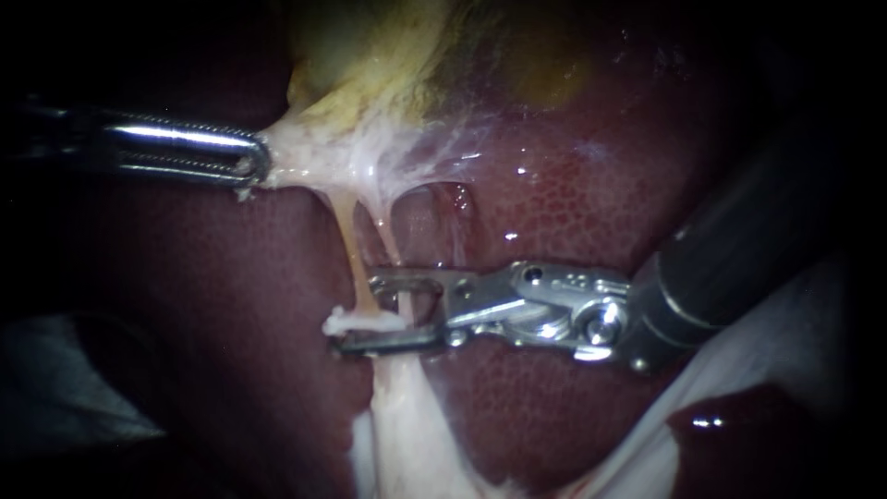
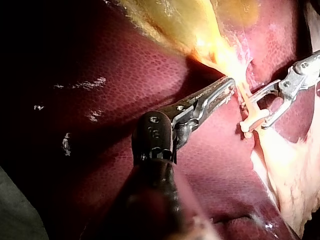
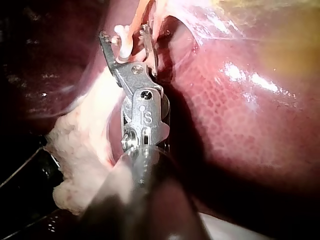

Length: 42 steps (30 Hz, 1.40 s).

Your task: Going back second clip left tube

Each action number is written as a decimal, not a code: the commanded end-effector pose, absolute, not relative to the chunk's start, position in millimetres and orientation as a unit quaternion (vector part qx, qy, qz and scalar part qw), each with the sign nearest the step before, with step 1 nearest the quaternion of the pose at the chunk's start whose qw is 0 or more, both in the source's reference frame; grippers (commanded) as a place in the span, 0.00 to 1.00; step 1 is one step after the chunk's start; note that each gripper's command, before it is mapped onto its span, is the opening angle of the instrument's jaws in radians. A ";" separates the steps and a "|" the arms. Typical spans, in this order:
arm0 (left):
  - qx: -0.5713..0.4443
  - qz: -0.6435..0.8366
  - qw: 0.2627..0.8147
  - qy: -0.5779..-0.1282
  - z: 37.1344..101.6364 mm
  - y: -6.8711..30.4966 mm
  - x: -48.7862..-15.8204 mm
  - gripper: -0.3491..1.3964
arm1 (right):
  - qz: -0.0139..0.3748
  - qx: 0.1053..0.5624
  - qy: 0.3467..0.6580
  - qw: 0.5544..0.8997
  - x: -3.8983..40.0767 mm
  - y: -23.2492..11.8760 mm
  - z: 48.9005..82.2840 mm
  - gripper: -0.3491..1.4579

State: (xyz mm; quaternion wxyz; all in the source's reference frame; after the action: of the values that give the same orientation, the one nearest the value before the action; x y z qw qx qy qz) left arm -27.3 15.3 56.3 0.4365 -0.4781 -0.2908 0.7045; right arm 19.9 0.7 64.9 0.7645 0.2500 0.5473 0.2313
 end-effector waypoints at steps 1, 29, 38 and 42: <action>-0.478 0.704 0.436 -0.291 56.3 15.3 -27.2 0.00 | 0.224 0.246 0.549 0.767 19.1 1.0 64.3 0.47; -0.479 0.705 0.436 -0.289 57.4 15.4 -27.7 0.00 | 0.074 0.172 0.497 0.847 3.8 4.3 55.1 0.47; -0.477 0.713 0.427 -0.286 61.5 14.5 -30.7 0.00 | 0.064 0.169 0.498 0.848 3.8 4.2 55.0 0.47; -0.475 0.715 0.425 -0.286 63.1 14.6 -31.8 0.00 | 0.063 0.171 0.499 0.847 3.6 4.2 54.9 0.47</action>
State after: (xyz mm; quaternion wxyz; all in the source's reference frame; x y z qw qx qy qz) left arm -31.9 14.6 63.3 0.4231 -0.4755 -0.2872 0.7158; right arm 3.7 4.1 54.9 0.8475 0.1702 0.4987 0.0633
